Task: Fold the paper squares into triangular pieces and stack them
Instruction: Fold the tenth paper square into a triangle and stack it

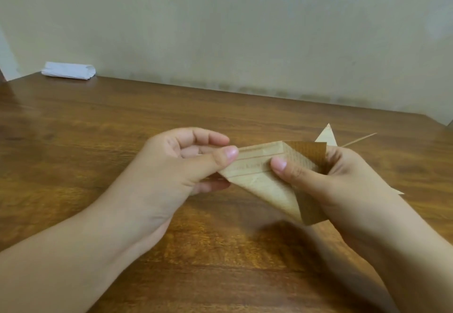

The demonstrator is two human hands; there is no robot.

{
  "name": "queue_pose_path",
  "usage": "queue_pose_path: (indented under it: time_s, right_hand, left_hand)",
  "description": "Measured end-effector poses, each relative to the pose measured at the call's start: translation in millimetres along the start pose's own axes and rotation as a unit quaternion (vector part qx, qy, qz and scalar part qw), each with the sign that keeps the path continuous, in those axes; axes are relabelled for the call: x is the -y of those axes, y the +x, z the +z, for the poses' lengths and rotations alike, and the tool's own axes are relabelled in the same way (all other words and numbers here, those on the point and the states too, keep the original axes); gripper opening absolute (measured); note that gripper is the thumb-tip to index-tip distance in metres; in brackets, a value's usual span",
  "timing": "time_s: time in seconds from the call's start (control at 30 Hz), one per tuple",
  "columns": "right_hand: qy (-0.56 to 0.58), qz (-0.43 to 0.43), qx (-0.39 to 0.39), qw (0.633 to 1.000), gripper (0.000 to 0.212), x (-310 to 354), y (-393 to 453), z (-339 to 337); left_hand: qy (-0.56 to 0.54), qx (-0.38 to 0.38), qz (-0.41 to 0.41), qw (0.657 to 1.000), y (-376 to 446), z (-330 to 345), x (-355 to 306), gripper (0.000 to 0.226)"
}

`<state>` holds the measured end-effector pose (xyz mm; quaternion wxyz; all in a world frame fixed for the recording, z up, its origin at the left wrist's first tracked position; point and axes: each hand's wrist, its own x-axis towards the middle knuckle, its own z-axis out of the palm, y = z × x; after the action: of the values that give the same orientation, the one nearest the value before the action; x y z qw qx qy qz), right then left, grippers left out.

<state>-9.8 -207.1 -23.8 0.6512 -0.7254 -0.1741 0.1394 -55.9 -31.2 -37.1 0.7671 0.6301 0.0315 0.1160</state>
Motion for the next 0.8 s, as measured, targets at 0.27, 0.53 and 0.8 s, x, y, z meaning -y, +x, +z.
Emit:
queue_pose_path:
  time_s: [0.27, 0.53, 0.8]
  right_hand:
    - [-0.038, -0.008, -0.044, 0.998, 0.031, -1.1, 0.6, -3.8]
    - [-0.049, -0.021, -0.07, 0.996, 0.036, -2.4, 1.9, -4.5]
    - [-0.006, -0.014, -0.064, 0.998, 0.027, -2.8, 3.1, -3.9]
  left_hand:
    - [-0.003, 0.013, -0.064, 0.998, 1.2, -5.1, -0.8, 0.016]
    - [-0.007, 0.003, -0.056, 0.998, 1.2, -5.5, -2.8, 0.018]
    - [-0.015, 0.002, -0.045, 0.999, -1.1, -5.5, -6.4, 0.015]
